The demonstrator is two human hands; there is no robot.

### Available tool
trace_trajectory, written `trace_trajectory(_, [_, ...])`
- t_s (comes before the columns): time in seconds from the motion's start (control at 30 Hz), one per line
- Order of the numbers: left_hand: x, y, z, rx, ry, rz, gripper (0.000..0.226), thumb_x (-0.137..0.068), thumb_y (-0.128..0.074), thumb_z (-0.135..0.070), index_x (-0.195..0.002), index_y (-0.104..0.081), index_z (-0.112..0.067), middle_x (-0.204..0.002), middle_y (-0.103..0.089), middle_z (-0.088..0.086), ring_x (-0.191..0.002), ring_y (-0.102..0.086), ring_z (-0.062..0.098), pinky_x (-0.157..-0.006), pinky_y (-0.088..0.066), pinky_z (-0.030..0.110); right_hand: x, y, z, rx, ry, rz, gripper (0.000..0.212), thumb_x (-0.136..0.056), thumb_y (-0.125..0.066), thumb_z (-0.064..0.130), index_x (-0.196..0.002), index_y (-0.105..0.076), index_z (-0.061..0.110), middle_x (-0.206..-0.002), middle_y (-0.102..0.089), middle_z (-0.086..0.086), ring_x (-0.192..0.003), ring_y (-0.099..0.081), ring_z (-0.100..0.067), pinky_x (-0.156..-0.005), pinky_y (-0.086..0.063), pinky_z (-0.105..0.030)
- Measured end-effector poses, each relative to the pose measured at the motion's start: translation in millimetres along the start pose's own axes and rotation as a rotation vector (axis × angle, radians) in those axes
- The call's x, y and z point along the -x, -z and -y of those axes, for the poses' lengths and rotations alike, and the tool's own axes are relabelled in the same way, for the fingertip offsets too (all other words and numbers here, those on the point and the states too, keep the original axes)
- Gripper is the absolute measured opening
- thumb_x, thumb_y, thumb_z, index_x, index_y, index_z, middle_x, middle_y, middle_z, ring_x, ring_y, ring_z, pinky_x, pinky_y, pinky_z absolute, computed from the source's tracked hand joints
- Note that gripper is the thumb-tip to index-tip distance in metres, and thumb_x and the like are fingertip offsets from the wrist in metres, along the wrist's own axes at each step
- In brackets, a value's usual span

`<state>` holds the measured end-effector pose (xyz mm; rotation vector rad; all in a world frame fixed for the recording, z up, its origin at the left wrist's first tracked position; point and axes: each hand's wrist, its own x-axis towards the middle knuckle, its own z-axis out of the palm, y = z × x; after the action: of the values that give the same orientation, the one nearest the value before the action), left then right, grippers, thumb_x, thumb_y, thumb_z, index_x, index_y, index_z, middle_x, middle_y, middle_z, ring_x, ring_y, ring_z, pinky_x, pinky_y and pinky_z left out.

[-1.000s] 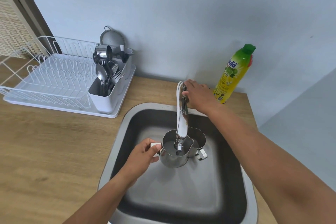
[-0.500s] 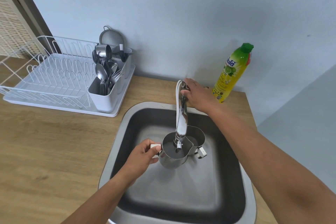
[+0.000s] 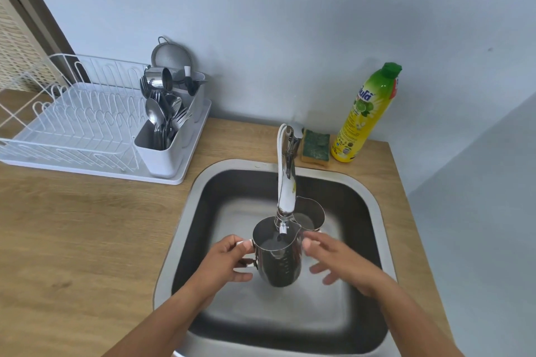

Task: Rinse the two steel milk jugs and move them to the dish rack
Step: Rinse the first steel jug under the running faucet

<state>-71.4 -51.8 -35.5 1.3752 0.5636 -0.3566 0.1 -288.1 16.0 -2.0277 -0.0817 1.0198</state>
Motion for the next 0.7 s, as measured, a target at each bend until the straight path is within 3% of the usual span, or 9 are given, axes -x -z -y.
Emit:
trace_trajectory(0.13, [-0.1, -9.6, 7.0, 0.042, -0.002, 0.047, 0.015, -0.099, -0.055, -0.017, -0.087, -0.058, -0.008, -0.103, -0.067, 0.014, -0.094, -0.065, 0.022, -0.077, -0.062, 0.039, -3.2, -20.1, -23.6, 0.017, 0.056, -0.067, 0.074, -0.075, -0.081, 0.042, -0.135, -0.038, 0.045, -0.129, -0.053, 0.006, -0.105, -0.068, -0.012, -0.089, -0.055, -0.027])
trace_trajectory(0.23, [-1.4, -13.2, 5.6, 0.023, -0.076, 0.082, 0.015, -0.097, -0.057, -0.01, -0.082, -0.055, -0.007, -0.116, -0.068, -0.002, -0.107, -0.066, 0.017, -0.086, -0.06, 0.037, -16.7, -30.4, -29.7, -0.019, 0.082, -0.174, 0.09, -0.064, -0.088, 0.034, -0.14, -0.04, 0.041, -0.129, -0.054, 0.011, -0.113, -0.064, -0.015, -0.098, -0.054, -0.041])
trace_trajectory(0.33, [-2.9, -4.8, -2.7, -0.044, -0.164, 0.043, 0.015, -0.094, -0.06, -0.005, -0.08, -0.056, -0.006, -0.125, -0.066, -0.008, -0.115, -0.064, 0.013, -0.093, -0.056, 0.038, -28.6, -43.9, -22.7, -0.105, 0.151, -0.209, 0.086, -0.068, -0.086, 0.018, -0.137, -0.04, 0.042, -0.124, -0.054, 0.02, -0.117, -0.06, -0.011, -0.098, -0.055, -0.038])
trace_trajectory(0.47, [1.5, 13.4, -9.2, -0.198, -0.168, -0.045, 0.012, -0.092, -0.065, -0.019, -0.086, -0.065, -0.008, -0.107, -0.074, -0.012, -0.098, -0.069, 0.01, -0.081, -0.06, 0.034, -35.9, -54.9, -15.6, -0.122, 0.155, -0.11, 0.069, -0.075, -0.082, 0.014, -0.13, -0.048, 0.036, -0.121, -0.062, 0.008, -0.106, -0.065, -0.011, -0.086, -0.053, -0.019])
trace_trajectory(0.6, [6.0, 8.5, -3.6, -0.205, -0.085, -0.02, 0.016, -0.092, -0.065, -0.02, -0.085, -0.062, -0.006, -0.08, -0.07, -0.004, -0.081, -0.064, 0.011, -0.077, -0.06, 0.038, -35.7, -44.1, -21.1, -0.025, 0.113, -0.114, 0.064, -0.076, -0.081, 0.023, -0.131, -0.049, 0.034, -0.12, -0.061, 0.007, -0.107, -0.064, -0.018, -0.097, -0.05, -0.032])
trace_trajectory(0.7, [4.5, 2.7, -2.7, -0.177, -0.095, -0.041, 0.015, -0.094, -0.064, -0.018, -0.084, -0.059, -0.008, -0.084, -0.073, -0.008, -0.082, -0.066, 0.009, -0.077, -0.06, 0.036, -35.2, -45.4, -20.4, -0.039, 0.125, -0.119, 0.07, -0.077, -0.08, 0.022, -0.134, -0.042, 0.038, -0.125, -0.057, 0.011, -0.107, -0.065, -0.018, -0.098, -0.051, -0.032])
